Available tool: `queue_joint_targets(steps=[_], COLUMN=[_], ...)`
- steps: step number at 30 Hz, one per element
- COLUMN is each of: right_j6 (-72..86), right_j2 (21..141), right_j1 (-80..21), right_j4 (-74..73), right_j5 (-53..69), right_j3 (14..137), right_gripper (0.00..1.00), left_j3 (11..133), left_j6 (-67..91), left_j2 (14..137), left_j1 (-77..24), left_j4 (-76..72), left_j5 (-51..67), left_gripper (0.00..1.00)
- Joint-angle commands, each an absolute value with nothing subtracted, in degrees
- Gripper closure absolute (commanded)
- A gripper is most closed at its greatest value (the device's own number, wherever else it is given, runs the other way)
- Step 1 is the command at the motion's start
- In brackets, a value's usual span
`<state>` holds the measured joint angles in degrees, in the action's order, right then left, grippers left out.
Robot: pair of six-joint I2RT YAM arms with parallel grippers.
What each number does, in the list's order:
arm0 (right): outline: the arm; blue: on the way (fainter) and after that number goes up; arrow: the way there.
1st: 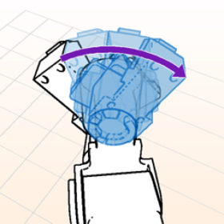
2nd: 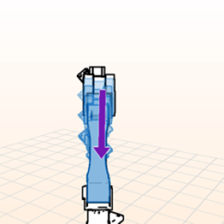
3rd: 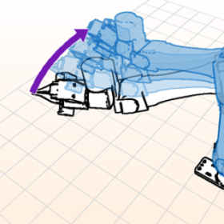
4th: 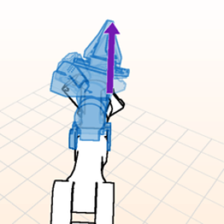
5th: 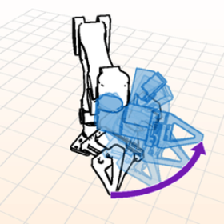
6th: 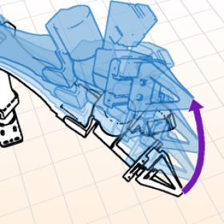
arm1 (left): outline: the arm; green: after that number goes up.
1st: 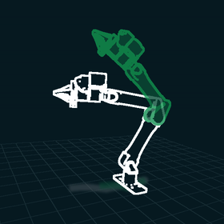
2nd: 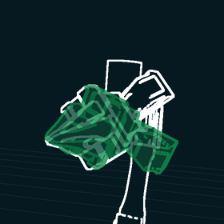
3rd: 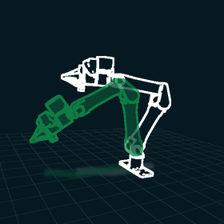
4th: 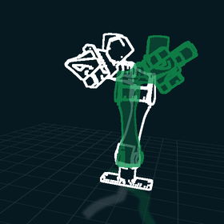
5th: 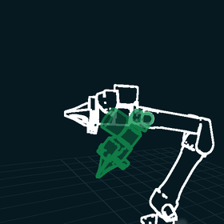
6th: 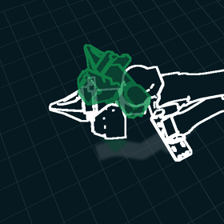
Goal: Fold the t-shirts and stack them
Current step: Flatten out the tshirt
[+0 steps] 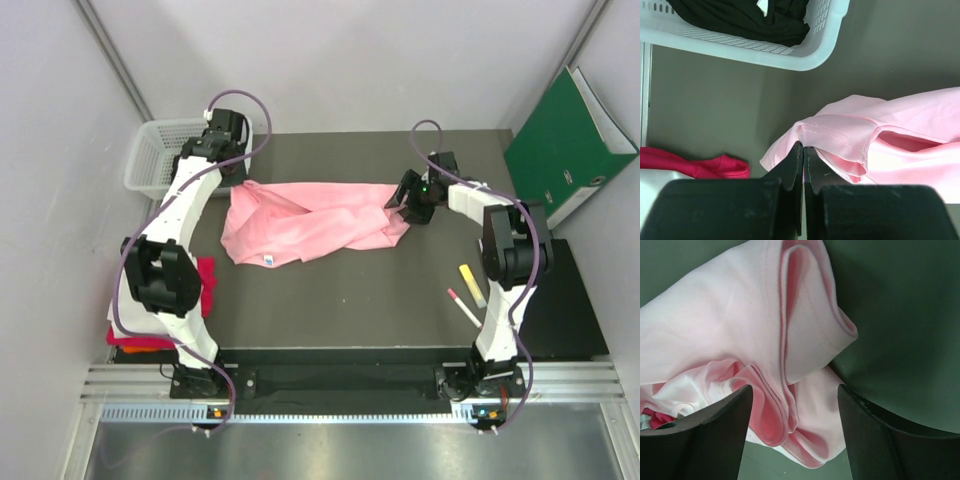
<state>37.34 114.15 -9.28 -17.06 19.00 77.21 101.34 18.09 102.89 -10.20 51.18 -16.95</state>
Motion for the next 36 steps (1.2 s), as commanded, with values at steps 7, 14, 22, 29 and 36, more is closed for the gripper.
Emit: queue_joint_targets(steps=[7, 14, 22, 29, 36], right_j6=[40.43, 42.97, 45.17, 45.62, 43.42], right_j2=[115.31, 113.12, 115.93, 112.08, 104.68], right_j1=[-8.96, -9.14, -10.98, -11.78, -11.34], right_j4=[-10.98, -8.71, -5.54, -3.08, -3.60], right_j5=[24.17, 25.49, 27.94, 27.86, 23.38], right_j3=[77.78, 74.62, 73.56, 74.27, 77.42], right_gripper=[0.38, 0.43, 0.77, 1.00, 1.00], left_j3=[100.99, 99.32, 98.79, 98.88, 99.23], left_j6=[18.46, 18.90, 18.46, 18.10, 18.02], left_j2=[101.95, 101.95, 102.22, 101.87, 101.60], left_j1=[-10.11, -10.11, -10.11, -10.11, -10.11], left_j4=[50.01, 49.13, 49.04, 49.39, 49.48], left_j5=[-16.52, -14.68, -14.33, -15.64, -16.26], left_gripper=[1.00, 1.00, 1.00, 1.00, 1.00])
